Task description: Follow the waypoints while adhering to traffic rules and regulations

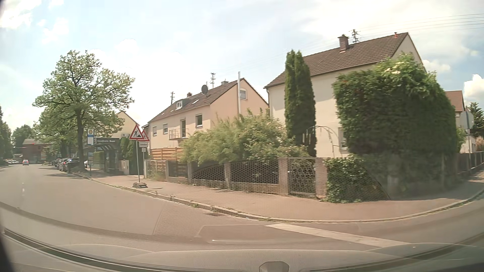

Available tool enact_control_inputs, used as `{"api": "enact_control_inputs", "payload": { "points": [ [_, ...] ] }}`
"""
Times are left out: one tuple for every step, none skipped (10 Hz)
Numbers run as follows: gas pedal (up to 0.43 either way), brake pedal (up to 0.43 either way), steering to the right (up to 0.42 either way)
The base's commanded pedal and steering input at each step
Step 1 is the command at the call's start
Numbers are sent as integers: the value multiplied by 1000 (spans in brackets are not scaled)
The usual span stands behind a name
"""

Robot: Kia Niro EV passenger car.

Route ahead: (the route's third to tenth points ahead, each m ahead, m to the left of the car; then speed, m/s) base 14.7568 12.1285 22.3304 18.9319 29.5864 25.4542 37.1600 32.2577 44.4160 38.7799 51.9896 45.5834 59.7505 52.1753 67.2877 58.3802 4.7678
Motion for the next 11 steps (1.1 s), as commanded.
{"api": "enact_control_inputs", "payload": {
  "points": [
    [260,0,-448],
    [260,0,-455],
    [260,0,-455],
    [260,0,-451],
    [260,0,-437],
    [260,0,-406],
    [260,0,-376],
    [260,0,-346],
    [260,0,-301],
    [260,0,-254],
    [260,0,-215]
  ]
}}
